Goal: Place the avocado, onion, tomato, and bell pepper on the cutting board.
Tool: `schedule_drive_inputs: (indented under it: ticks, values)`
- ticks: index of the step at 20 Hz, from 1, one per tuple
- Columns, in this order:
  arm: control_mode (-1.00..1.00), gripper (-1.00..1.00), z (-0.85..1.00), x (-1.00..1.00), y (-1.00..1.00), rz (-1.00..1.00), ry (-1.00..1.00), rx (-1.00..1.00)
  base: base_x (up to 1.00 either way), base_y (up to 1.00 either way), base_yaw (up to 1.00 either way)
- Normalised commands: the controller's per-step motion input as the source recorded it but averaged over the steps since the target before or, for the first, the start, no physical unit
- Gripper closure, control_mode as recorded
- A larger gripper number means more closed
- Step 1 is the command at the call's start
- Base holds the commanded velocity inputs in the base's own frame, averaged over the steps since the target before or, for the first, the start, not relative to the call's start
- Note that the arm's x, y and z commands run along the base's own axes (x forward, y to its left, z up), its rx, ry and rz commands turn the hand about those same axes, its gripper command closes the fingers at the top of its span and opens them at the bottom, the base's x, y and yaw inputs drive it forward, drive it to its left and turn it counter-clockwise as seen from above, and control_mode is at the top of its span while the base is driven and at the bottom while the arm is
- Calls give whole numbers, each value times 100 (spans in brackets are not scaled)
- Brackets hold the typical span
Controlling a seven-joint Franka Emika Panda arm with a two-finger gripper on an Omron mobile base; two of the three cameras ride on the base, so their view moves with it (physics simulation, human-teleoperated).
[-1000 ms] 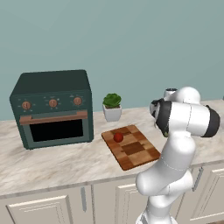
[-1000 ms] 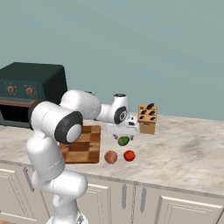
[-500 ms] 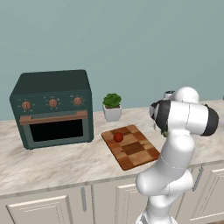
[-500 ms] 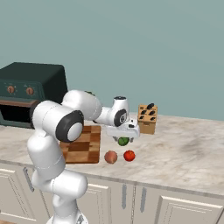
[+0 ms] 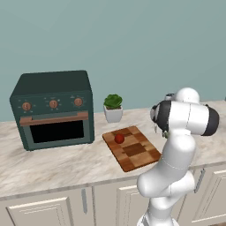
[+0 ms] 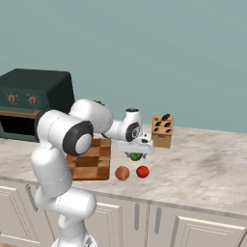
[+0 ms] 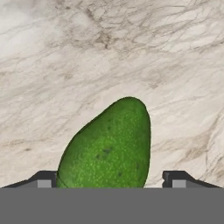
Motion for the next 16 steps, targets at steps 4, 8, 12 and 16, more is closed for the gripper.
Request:
schedule_drive_inputs:
  ticks: [4,8,12,16]
  values:
    - [-100,100,-5,0,0,0,0,0,0,0,0]
    - [-100,100,6,-5,4,0,-3,-1,0,0,0]
    - [-100,100,43,-3,43,0,-12,-7,0,0,0]
    - [-100,100,51,-6,65,0,-6,-2,0,0,0]
